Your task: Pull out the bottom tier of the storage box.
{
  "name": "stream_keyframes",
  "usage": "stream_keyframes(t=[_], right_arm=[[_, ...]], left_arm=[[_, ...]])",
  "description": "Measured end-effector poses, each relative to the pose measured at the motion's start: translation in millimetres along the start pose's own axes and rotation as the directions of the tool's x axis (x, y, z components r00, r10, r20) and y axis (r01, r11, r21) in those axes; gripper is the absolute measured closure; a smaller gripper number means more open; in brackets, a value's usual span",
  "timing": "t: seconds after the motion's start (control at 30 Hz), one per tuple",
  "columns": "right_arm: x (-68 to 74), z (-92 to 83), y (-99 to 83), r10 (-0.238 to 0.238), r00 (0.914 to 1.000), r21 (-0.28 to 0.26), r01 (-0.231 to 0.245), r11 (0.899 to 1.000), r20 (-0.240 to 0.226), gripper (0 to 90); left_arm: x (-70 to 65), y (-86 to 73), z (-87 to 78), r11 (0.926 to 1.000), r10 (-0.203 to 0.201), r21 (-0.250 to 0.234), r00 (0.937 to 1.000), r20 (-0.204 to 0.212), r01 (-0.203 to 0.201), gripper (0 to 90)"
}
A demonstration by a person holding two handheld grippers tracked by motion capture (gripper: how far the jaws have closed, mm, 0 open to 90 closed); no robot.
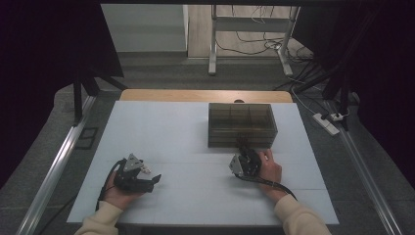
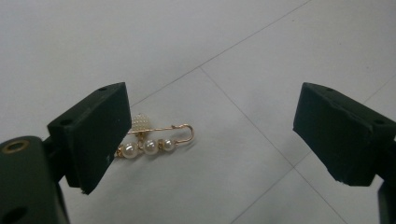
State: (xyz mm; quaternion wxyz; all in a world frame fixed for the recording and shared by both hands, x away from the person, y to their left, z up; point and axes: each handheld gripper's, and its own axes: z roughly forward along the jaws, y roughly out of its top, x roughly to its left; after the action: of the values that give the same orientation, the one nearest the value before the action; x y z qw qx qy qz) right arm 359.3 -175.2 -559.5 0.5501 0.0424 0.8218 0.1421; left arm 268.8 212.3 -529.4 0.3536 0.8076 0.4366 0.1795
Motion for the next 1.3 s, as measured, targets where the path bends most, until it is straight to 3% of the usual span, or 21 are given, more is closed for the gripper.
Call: stream_keyframes(t=[0.17, 0.3, 0.53, 1.3], right_arm=[[-0.1, -0.2, -0.2, 0.000, 1.0000, 0.003, 0.000, 1.000, -0.001, 77.7], [1.9, -0.4, 0.1, -0.061, 0.9980, 0.006, 0.061, 0.998, 0.016, 78.7], [1.8, -0.6, 0.1, -0.088, 0.9960, 0.002, 0.088, 0.996, 0.016, 78.7], [1.5, -0.8, 0.2, -0.107, 0.9941, -0.004, 0.107, 0.994, 0.013, 79.3]], left_arm=[[0.2, -0.1, -0.2, 1.0000, 0.000, 0.001, 1.0000, -0.001, 0.000, 10.4], [0.4, -0.2, -0.3, 1.0000, 0.000, 0.000, 1.0000, 0.001, 0.000, 10.3], [0.4, -0.2, -0.3, 1.0000, -0.001, 0.000, 1.0000, 0.000, 0.001, 10.3], [0.3, -0.1, -0.4, 1.0000, -0.001, 0.000, 1.0000, -0.001, 0.001, 10.3]])
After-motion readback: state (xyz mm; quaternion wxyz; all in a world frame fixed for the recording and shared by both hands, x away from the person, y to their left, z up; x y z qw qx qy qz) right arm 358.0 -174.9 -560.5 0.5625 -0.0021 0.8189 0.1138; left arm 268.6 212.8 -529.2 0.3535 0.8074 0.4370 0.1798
